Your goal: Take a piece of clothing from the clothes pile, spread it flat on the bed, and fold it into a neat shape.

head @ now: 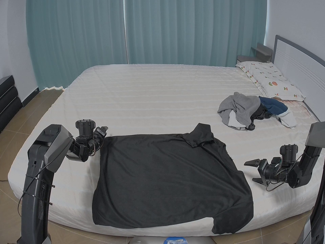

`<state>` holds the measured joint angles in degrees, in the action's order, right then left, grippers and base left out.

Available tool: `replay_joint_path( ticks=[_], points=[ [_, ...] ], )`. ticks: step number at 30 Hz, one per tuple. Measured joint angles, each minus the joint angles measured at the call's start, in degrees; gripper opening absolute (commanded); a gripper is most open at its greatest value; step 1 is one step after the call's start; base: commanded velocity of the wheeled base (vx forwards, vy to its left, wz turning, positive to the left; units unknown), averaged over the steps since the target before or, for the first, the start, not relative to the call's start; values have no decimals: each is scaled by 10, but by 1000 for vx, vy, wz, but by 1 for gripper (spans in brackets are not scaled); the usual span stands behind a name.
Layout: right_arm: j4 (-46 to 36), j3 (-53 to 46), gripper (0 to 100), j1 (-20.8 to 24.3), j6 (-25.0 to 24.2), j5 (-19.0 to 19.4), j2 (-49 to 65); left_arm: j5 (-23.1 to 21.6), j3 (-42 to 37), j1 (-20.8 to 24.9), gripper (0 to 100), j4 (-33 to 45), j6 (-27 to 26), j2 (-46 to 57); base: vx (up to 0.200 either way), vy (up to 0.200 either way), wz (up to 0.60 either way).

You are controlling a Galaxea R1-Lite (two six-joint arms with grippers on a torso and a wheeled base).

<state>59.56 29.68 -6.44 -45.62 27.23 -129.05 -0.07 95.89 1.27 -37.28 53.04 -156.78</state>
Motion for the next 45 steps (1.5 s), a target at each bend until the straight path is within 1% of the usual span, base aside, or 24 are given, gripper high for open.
replay_joint_path(
  ticks=[4, 8, 10, 17, 26, 27, 36, 40, 45],
  points=[
    [0, 0, 100, 0, 0, 0, 0, -5, 4, 2, 0, 20, -1, 0, 0, 0, 0],
    [0, 0, 100, 0, 0, 0, 0, 4, 13, 1, 0, 18, -2, 0, 0, 0, 0],
    [0, 0, 100, 0, 0, 0, 0, 16, 16, -1, 0, 13, -2, 0, 0, 0, 0],
    [0, 0, 100, 0, 0, 0, 0, 54, 24, -2, 0, -71, -5, -8, 0, 0, 0],
    [0, 0, 100, 0, 0, 0, 0, 58, 27, 0, 0, -82, -13, -19, 0, 0, 0],
    [0, 0, 100, 0, 0, 0, 0, 58, 28, 0, 100, -82, -14, -20, 0, 0, 0],
    [0, 0, 100, 0, 0, 0, 0, 59, 29, 1, 100, -82, -21, -23, 0, 0, 0],
    [0, 0, 100, 0, 0, 0, 0, 74, 22, 1, 100, -82, -20, -21, 0, 0, 0],
    [0, 2, 100, 0, -1, 0, 0, 90, -23, 1, 100, -82, -9, -2, 0, 0, 0]
  ],
)
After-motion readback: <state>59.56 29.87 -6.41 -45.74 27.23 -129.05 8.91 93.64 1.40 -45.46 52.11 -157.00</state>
